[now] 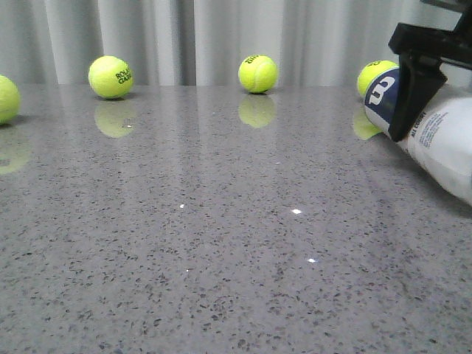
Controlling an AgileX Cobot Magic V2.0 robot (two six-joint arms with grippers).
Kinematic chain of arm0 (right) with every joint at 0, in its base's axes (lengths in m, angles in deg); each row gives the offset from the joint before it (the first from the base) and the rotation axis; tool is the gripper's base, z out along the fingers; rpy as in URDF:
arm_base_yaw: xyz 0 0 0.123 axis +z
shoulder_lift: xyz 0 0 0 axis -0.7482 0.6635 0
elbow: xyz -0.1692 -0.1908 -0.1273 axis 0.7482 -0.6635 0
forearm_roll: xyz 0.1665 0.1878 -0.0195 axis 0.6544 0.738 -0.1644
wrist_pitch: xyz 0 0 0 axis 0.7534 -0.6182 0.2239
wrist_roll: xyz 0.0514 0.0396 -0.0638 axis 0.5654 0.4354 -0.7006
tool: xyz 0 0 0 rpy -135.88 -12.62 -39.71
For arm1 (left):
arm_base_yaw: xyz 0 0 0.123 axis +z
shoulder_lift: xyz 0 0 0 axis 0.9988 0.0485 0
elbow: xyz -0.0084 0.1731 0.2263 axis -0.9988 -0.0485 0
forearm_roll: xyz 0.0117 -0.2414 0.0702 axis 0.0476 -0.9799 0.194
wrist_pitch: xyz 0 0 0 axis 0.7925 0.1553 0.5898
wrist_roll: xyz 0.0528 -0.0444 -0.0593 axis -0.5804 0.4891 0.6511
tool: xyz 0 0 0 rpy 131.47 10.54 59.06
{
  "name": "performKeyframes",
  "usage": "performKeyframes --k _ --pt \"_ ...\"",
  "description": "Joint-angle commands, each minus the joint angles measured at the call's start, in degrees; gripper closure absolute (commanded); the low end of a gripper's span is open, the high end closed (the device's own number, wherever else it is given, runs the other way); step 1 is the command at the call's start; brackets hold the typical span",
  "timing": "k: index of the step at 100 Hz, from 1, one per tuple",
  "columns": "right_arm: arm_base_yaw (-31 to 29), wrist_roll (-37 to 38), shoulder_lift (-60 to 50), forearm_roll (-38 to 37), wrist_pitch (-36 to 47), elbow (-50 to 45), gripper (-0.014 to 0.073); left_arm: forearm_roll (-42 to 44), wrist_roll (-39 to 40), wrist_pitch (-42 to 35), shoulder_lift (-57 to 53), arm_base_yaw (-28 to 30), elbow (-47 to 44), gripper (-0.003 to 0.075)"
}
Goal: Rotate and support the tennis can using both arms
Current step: 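Grasp the can with the right gripper and drag it toward the table center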
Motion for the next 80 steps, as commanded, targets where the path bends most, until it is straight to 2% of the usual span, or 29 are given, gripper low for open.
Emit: performKeyframes --k 1,13,22,38,52,64,80 --pt "0.16 0.11 -1.13 0.85 1.59 1.93 0.0032 -0.54 0.43 -4.35 -2.24 -0.3 -2.72 0.0741" --pt "0.18 0.11 -1.19 0.85 1.49 1.93 0.0261 -0.54 0.43 -4.35 -2.24 -0.3 -2.72 0.0741" --pt "0.69 0.05 -1.27 0.79 1.33 2.23 0.0349 -0.54 0.43 -4.35 -2.24 -0.3 -2.72 0.0741" --pt "3.8 -1.58 -1.38 -1.63 -3.16 6.51 0.0354 -0.54 0.43 -4.35 -2.24 -0.3 -2.72 0.0741" --pt "8.46 -8.69 -0.67 -3.53 -8.5 13.16 0.0354 -0.54 0.43 -4.35 -2.24 -0.3 -2.72 0.0741" --pt "13.31 -21.01 1.92 -3.53 -13.75 18.56 0.0353 -0.54 0.43 -4.35 -2.24 -0.3 -2.72 0.0741" --pt "18.78 -41.11 5.28 -3.53 -13.98 21.41 0.0353 -0.54 0.43 -4.35 -2.24 -0.3 -2.72 0.0741"
